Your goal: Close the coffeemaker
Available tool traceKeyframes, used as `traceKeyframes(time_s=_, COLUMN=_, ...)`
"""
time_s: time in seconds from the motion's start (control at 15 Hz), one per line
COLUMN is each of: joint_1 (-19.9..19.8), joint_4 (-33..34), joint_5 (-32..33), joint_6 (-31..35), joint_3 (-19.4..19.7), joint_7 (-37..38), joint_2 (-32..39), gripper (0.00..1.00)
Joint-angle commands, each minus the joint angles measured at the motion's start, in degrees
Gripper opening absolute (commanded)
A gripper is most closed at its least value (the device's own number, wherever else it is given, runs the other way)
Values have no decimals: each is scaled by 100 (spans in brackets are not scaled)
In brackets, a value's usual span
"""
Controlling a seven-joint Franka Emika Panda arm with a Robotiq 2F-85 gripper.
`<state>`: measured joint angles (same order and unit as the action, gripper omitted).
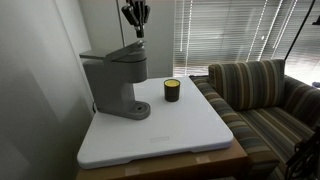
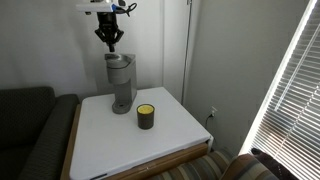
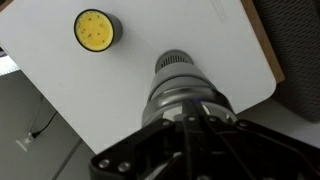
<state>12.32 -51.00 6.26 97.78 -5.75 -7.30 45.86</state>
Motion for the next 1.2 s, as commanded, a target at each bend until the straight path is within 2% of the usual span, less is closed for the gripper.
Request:
traceKeyframes(time_s=0.0, joint_1=-21, joint_4=12, joint_5=-63, joint_6=-107, joint_3=-13, joint_7=53, joint_2=69, gripper=0)
traceKeyframes(time_s=0.6, joint_1=-56, joint_4=-381, joint_5=-74, joint_6=137, joint_3=-7, joint_7=362, joint_2=21, gripper=0)
traceKeyframes(time_s=1.13, joint_1=-95, joint_4=-1208, joint_5=-59, joint_6=766, joint_3=8, joint_7=747, joint_2=-197, gripper=0)
